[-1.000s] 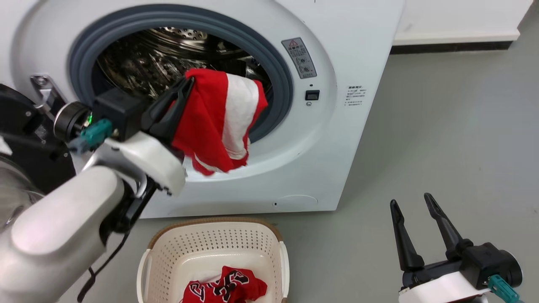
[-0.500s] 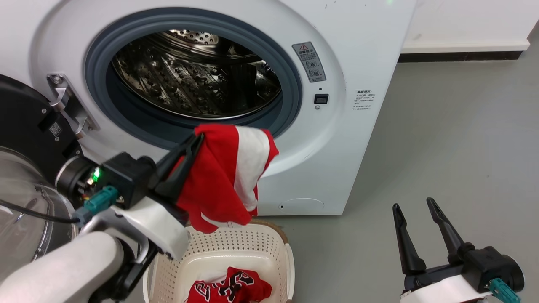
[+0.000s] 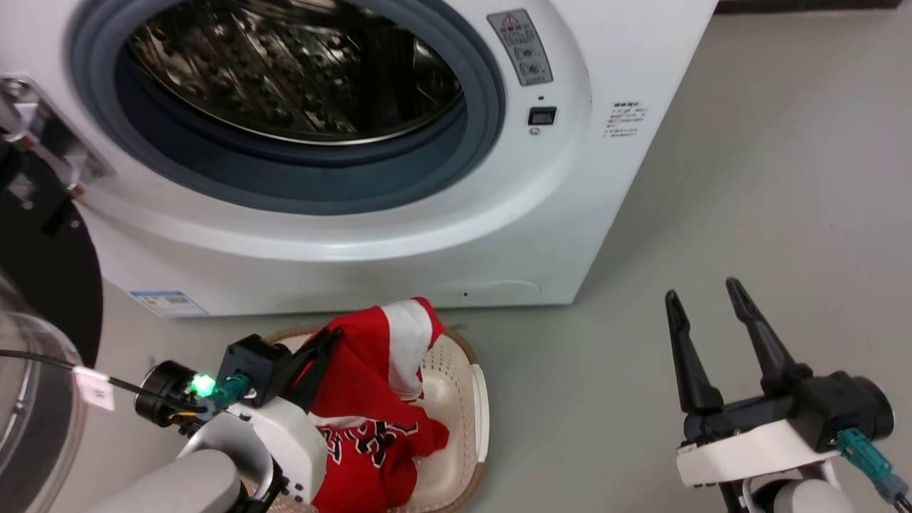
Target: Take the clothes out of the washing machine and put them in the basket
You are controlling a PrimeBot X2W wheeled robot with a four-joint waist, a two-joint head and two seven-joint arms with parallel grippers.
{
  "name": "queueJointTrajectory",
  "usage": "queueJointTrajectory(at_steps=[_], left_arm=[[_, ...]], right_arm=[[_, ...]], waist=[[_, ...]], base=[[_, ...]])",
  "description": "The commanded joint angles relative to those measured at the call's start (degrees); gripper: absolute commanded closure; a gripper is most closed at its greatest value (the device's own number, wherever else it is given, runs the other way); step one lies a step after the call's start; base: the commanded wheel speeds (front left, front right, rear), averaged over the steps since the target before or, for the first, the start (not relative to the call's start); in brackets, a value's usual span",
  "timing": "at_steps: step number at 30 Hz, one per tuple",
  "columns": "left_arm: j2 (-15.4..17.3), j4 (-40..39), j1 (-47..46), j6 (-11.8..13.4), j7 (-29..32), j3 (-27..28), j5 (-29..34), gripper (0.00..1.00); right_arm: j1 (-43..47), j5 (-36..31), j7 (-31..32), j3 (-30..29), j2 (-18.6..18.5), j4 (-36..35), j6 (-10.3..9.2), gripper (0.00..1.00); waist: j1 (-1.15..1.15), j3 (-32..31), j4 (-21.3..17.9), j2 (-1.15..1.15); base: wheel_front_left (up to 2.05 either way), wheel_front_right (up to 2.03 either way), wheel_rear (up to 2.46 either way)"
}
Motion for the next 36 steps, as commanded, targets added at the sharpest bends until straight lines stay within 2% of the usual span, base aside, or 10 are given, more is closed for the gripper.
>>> queueJointTrajectory(at_steps=[1,12,13,14,16,21,27,36], left_arm=[[-0.64,2.16,0.01,-0.43,-0.31,-0.58,1.00,1.00],[-11.63,26.47,-3.94,-9.34,-2.34,-0.23,-1.65,1.00],[-12.72,29.22,-4.55,-10.25,-2.44,-0.05,-2.01,1.00],[-15.62,37.37,-6.63,-12.80,-2.41,-0.28,-2.02,1.00],[-17.64,42.26,-8.35,-14.28,-2.42,-0.24,-2.06,1.00],[-21.47,53.68,-13.53,-16.19,-1.40,-0.49,-1.54,1.00],[-25.08,63.25,-19.25,-18.94,0.89,-2.06,-0.13,1.00],[-28.30,69.80,-22.02,-20.66,3.23,-1.86,-1.14,1.00]], right_arm=[[-1.21,-0.46,-0.13,0.02,0.05,-0.42,-0.04,0.00],[-8.99,-0.02,-0.13,-0.33,0.07,-2.48,-0.04,0.00],[-9.60,0.08,-0.13,-0.29,0.06,-2.68,-0.04,0.00],[-11.14,0.66,-0.13,-0.16,0.07,-3.12,-0.04,0.00],[-12.06,1.06,-0.13,-0.23,0.06,-3.52,-0.04,0.00],[-14.00,1.58,-0.13,-0.90,0.08,-4.54,-0.04,0.00],[-16.08,2.03,-0.13,-1.78,0.06,-5.65,-0.04,0.00],[-17.38,2.66,-0.13,-2.87,0.06,-5.97,-0.04,0.00]], waist=[[0.00,3.43,-1.36,0.00],[0.00,17.35,-5.18,0.00],[0.00,18.52,-5.52,0.00],[0.00,21.67,-6.50,0.00],[0.00,23.70,-7.00,0.00],[0.00,28.67,-7.46,0.00],[0.00,33.70,-7.78,0.00],[0.00,36.24,-7.64,0.00]], base=[[0.00,0.00,0.00],[0.00,0.00,0.00],[0.00,0.00,0.00],[0.00,0.00,0.00],[0.00,0.00,0.00],[0.00,0.00,0.00],[0.00,0.00,0.00],[0.00,0.00,0.00]])
